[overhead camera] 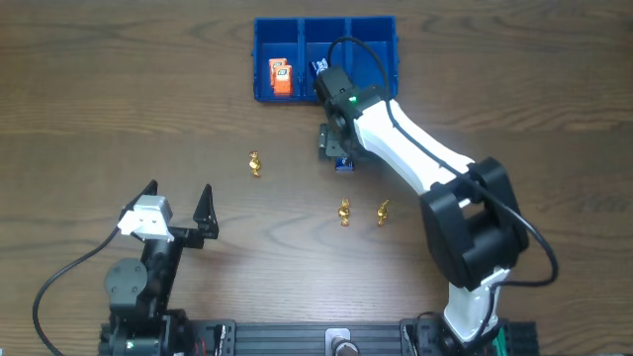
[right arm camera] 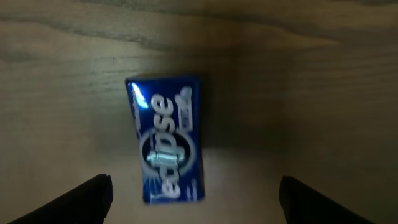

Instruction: Sort Candies Into Trays

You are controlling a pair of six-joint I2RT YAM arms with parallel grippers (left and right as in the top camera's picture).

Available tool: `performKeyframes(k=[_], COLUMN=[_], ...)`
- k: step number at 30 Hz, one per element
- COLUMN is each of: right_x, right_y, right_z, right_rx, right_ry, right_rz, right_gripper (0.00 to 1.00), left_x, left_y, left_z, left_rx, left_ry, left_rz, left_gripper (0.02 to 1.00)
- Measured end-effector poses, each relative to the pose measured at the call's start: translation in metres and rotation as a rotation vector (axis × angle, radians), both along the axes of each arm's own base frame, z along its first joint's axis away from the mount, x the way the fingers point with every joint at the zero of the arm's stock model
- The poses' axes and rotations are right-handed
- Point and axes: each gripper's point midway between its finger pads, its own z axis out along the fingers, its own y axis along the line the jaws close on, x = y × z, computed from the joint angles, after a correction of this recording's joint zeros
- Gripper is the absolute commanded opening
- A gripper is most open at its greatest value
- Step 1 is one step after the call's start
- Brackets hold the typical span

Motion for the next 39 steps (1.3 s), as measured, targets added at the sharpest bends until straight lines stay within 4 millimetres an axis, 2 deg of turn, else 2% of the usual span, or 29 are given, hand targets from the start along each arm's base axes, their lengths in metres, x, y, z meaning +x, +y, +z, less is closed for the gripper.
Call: performKeyframes(k=[3,6,13,20,24,30,35,39], right_x=[-0.002,-0.003,0.001,0.0,0.001,0.0,0.001,-0.001], right_y=[0.0,0.001,0.007,0.014,0.015,0.017,0.017,0.016], right_z=[-0.018,-0.028,-0.03,-0.031,-0.034,-0.036,-0.036,-0.035], right_rx=[-0.012,-0.013,0.006,0.015,0.016,0.023,0.022,0.018], right_ry=[0.034,0.051,0.037,0.034,0.033,0.038,0.037,0.045], right_rz=[-0.004,-0.007,-0.008,0.005,0.008,0.008,0.009,0.009], right_gripper=[0.875,0.844,0.695,0.671,0.579,0.34,0.253,0.233], left_x=[0.0,0.0,0.0,0.0,0.0,0.0,0.0,0.0], left_y=[0.0,0.0,0.0,0.0,0.0,0.0,0.0,0.0], left_z=[0.0,0.0,0.0,0.0,0.0,0.0,0.0,0.0], left_rx=[0.0,0.0,0.0,0.0,0.0,0.0,0.0,0.0], left_ry=[0.0,0.0,0.0,0.0,0.0,0.0,0.0,0.0], left_rz=[0.0,0.0,0.0,0.0,0.0,0.0,0.0,0.0], left_gripper=[0.998,0.998,0.998,0.998,0.998,0.998,0.998,0.998])
